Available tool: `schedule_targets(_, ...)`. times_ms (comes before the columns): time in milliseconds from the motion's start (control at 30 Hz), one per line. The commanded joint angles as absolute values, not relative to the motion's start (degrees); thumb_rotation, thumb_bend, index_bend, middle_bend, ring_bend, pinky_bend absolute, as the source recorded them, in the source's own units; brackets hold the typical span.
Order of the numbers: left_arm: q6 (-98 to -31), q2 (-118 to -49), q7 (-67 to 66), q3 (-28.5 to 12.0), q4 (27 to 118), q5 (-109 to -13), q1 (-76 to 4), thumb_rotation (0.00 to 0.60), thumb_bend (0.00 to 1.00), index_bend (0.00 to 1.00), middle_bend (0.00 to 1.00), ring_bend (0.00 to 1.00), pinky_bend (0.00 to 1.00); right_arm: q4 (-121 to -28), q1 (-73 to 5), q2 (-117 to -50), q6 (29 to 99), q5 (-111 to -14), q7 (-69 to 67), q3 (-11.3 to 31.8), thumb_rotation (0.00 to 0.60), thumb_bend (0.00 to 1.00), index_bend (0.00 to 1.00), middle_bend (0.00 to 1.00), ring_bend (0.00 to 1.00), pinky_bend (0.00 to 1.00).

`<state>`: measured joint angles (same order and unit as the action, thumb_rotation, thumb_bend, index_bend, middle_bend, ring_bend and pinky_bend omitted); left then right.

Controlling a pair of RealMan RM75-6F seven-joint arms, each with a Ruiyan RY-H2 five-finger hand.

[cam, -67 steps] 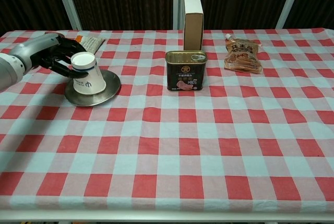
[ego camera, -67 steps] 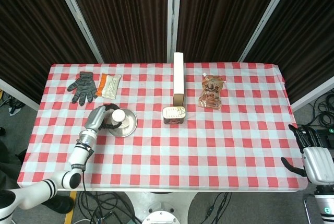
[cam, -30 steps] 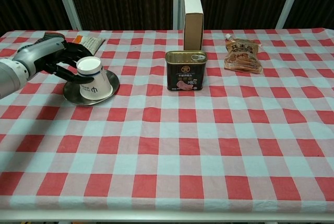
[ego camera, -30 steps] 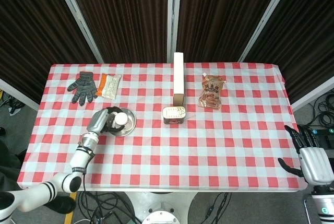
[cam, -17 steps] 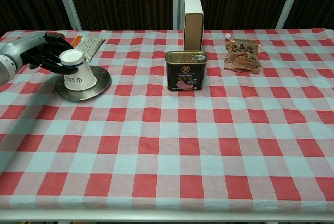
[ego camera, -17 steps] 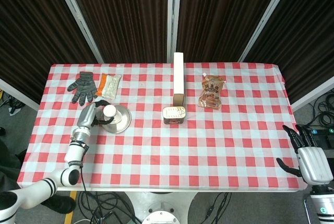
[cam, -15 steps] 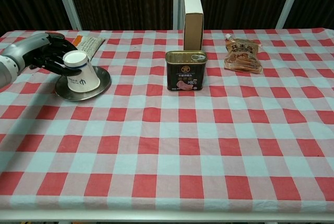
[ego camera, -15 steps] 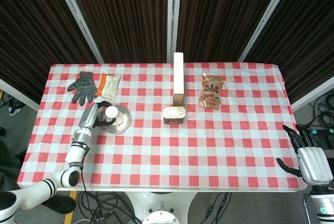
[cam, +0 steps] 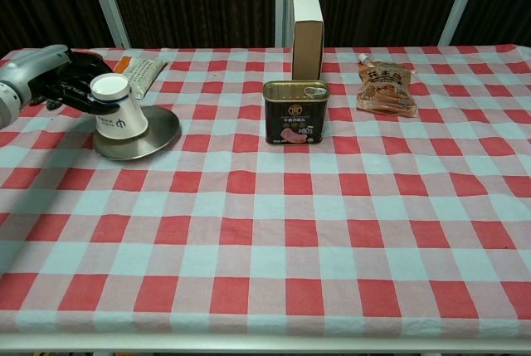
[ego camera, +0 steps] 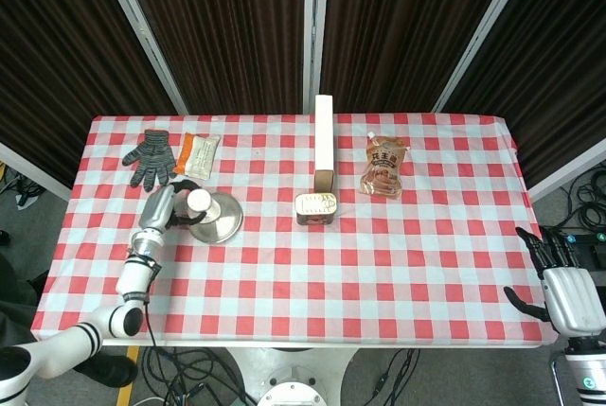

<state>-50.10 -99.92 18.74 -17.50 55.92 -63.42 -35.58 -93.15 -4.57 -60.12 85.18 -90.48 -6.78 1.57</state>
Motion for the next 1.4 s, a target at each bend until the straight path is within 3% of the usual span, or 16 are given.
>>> schedule_targets(33, -50.7, -98.5, 20.8, -17.8, 58.8, -63.6, -34.3, 0.6, 0.28, 0.55, 0.39, 0.26, 0.21, -93.1, -4.6, -60.2, 85.2, -90.5, -6.8, 1.6, 0.6, 0.15, 0.04, 0.15, 0.0, 0.05)
schedule_targets(300, -56.9, -93.5, 25.2, -17.0, 65.4, -67.5, -30.2, 0.6, 0.27, 0.55, 0.39, 0.26, 0.21, -93.2, -4.5, -59.8, 85.8, -91.0, -6.8, 1.6, 0.6, 0.15, 0.04, 0.15, 0.0, 0.05)
schedule_targets(700, -51.6, -96.5, 25.0, -16.7, 55.3, -62.5, -29.7, 0.6, 0.27, 0.54, 0.36, 0.23, 0.21, -92.5, -4.8, -60.4, 85.5, -91.3, -7.5, 1.5, 0.6, 0.15, 0.04, 0.15, 0.0, 0.05)
schedule_targets(767, -51.3, -97.1, 24.5, -16.6, 54.1, -62.4, -29.9, 0.6, 0.27, 0.51, 0.34, 0.2, 0.2, -92.7, -4.9, -60.3, 85.5, -91.5, -7.3, 1.5, 0.6, 0.15, 0.04, 0.15, 0.0, 0.05)
schedule_targets(900, -52.6, -96.0, 25.3, -16.0, 55.5, -64.4, -29.2, 0.6, 0.24, 0.22, 0.18, 0.11, 0.14, -92.9, -4.8, -60.1, 85.8, -91.5, -7.2, 1.6, 0.6, 0.15, 0.04, 0.15, 0.0, 0.05)
schedule_targets(933, -54.2, -95.7, 25.3, -16.0, 55.9, -65.0, -28.7, 0.6, 0.23, 0.18, 0.16, 0.1, 0.13, -92.9, -4.8, -60.0, 85.7, -91.4, -7.2, 1.6, 0.6, 0.15, 0.04, 0.15, 0.0, 0.05)
schedule_targets(1100, -62.4, -91.8, 22.1, -14.6, 59.8, -69.1, -25.7, 0.6, 0.21, 0.16, 0.15, 0.09, 0.1, -92.8, -4.6, -59.8, 85.5, -90.9, -7.5, 1.5, 0.6, 0.15, 0.04, 0.15, 0.0, 0.05)
schedule_targets(1400, -68.7, -79.9, 20.1, -11.1, 70.3, -71.5, -18.2, 0.6, 0.21, 0.16, 0.15, 0.09, 0.1, -92.0, -4.0, -59.6, 86.4, -90.7, -8.4, 1.5, 0.6, 0.15, 0.04, 0.15, 0.0, 0.05)
